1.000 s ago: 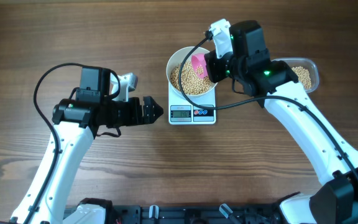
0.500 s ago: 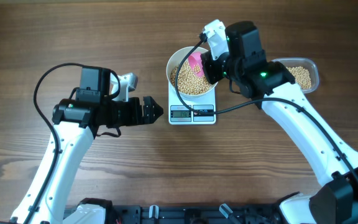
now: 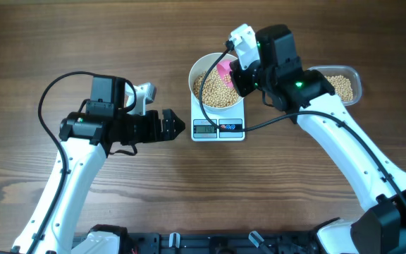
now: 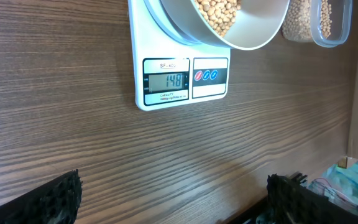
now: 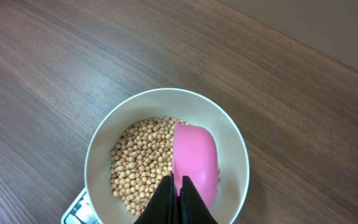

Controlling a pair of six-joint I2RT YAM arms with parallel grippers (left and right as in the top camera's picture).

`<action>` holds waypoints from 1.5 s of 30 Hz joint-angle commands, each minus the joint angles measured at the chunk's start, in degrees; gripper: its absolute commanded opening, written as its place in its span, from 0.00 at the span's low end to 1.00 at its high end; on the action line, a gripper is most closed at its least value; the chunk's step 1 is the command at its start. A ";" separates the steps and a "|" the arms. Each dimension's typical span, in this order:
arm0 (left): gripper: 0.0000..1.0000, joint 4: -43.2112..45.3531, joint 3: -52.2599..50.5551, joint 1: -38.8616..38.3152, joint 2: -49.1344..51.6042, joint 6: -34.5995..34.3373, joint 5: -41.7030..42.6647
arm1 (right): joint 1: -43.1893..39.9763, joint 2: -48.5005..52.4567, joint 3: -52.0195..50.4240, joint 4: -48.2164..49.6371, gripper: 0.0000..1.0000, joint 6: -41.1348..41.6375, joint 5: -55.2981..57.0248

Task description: Scoop item into bowl and weigh 150g on scale

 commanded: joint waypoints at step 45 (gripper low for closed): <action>1.00 0.17 1.18 -0.22 -0.09 -0.11 0.70 | 1.97 -0.74 0.20 0.42 0.04 3.21 -0.52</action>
